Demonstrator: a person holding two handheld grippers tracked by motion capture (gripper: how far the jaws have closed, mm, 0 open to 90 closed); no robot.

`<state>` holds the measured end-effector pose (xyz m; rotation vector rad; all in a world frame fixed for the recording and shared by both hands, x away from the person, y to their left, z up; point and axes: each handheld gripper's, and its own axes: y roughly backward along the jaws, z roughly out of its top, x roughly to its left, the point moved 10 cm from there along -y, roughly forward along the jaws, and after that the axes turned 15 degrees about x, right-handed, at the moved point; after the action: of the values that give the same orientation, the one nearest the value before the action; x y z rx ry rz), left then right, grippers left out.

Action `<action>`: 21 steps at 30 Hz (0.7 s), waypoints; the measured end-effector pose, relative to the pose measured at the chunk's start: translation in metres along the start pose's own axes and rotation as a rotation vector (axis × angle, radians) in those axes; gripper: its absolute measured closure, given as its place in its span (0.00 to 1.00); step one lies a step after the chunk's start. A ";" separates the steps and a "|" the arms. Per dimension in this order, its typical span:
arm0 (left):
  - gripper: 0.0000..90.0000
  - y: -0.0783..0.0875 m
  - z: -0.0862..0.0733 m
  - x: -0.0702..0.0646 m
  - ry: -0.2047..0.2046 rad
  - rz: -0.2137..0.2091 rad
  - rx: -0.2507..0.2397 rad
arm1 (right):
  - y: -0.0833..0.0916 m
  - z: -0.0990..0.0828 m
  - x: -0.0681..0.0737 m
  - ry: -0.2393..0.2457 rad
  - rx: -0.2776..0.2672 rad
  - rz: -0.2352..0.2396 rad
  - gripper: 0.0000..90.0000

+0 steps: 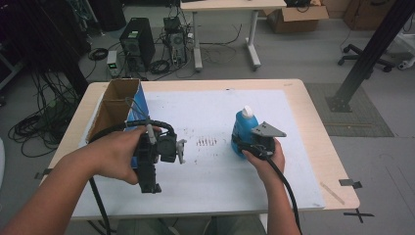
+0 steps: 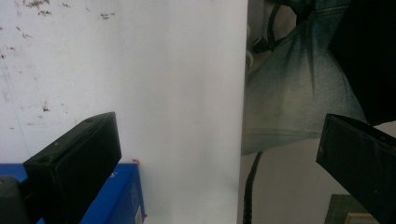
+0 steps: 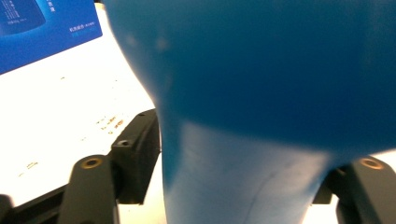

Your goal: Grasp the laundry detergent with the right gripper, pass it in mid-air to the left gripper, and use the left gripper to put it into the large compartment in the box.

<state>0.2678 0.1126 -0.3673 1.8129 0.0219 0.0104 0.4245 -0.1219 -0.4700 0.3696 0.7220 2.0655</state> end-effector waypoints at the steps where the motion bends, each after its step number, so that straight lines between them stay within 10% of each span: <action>1: 0.00 0.000 0.000 0.000 -0.001 0.000 0.001 | 0.000 0.000 0.000 0.001 -0.001 -0.002 0.40; 21: 0.00 0.002 0.004 0.000 0.000 0.004 0.002 | 0.001 0.001 -0.004 -0.011 -0.001 0.024 0.51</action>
<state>0.2680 0.1083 -0.3662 1.8146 0.0187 0.0131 0.4263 -0.1252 -0.4687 0.3908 0.7129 2.0850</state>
